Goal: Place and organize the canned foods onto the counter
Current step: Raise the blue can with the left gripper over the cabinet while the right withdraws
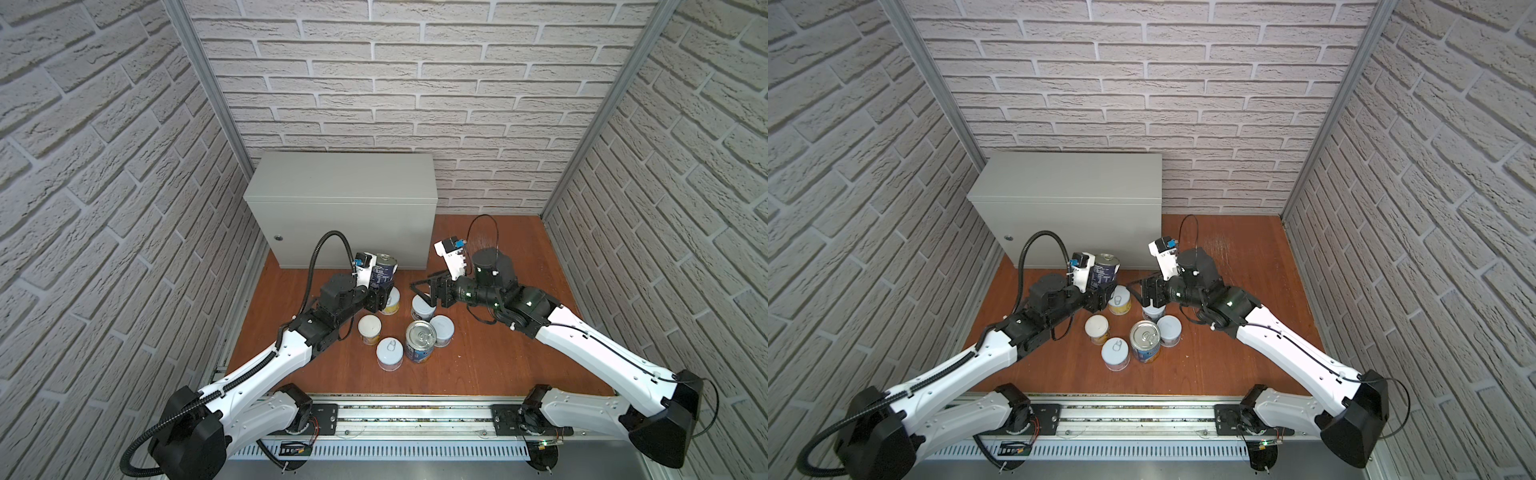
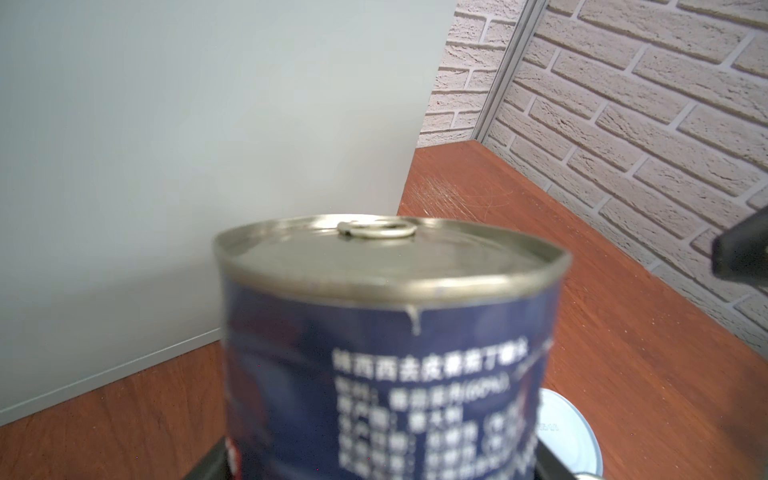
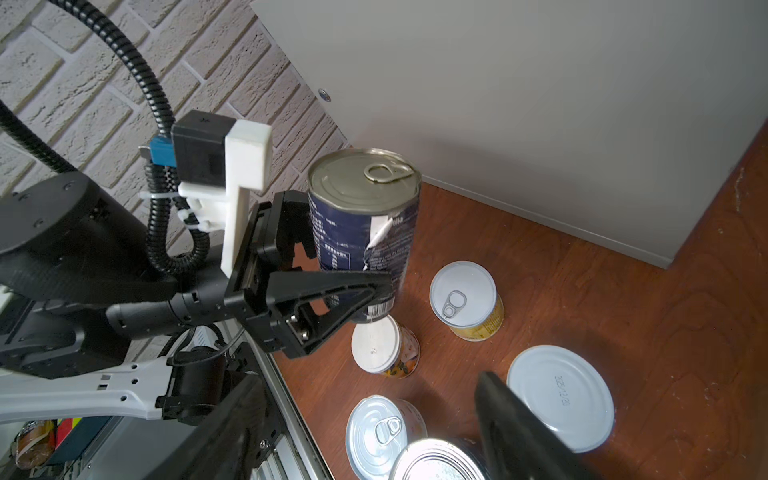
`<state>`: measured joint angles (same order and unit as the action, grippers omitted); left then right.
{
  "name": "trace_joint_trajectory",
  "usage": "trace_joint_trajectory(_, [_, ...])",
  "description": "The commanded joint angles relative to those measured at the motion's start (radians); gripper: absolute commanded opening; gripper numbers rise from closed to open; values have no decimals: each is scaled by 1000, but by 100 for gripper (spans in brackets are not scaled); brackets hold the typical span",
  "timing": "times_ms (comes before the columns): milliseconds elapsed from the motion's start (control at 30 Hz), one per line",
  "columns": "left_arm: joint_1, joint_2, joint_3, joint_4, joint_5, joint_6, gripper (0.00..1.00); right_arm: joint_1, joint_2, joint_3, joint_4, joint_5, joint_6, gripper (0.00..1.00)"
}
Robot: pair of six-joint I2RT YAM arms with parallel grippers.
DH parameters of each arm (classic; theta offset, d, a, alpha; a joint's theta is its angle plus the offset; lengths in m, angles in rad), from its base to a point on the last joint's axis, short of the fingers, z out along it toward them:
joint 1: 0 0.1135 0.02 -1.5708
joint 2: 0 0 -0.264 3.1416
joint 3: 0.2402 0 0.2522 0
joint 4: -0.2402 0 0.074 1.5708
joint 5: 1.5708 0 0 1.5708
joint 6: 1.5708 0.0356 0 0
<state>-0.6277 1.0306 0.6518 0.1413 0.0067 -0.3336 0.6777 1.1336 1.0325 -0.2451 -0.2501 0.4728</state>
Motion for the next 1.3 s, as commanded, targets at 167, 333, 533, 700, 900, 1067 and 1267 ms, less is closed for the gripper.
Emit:
trace_joint_trajectory(167, [11, 32, 200, 116, 34, 56, 41, -2, -60, -82, 155, 54, 5, 87])
trace_joint_trajectory(333, [13, 55, 304, 57, 9, 107, 41, -3, -68, -114, 186, 20, 0, 86])
trace_joint_trajectory(533, [17, 80, 435, -6, -12, 159, 41, -2, -109, -177, 285, -3, -5, 88])
trace_joint_trajectory(700, [28, 120, 559, -87, 6, 207, 42, -2, -146, -209, 310, 5, -13, 90])
trace_joint_trajectory(900, [48, 153, 671, -160, 10, 272, 44, -3, -202, -242, 279, 4, -39, 99])
trace_joint_trajectory(1067, [115, 172, 732, -161, 42, 251, 44, -3, -257, -226, 195, 31, -100, 99])
trace_joint_trajectory(1267, [218, 209, 829, -167, 80, 227, 44, -3, -293, -258, 211, 51, -92, 99])
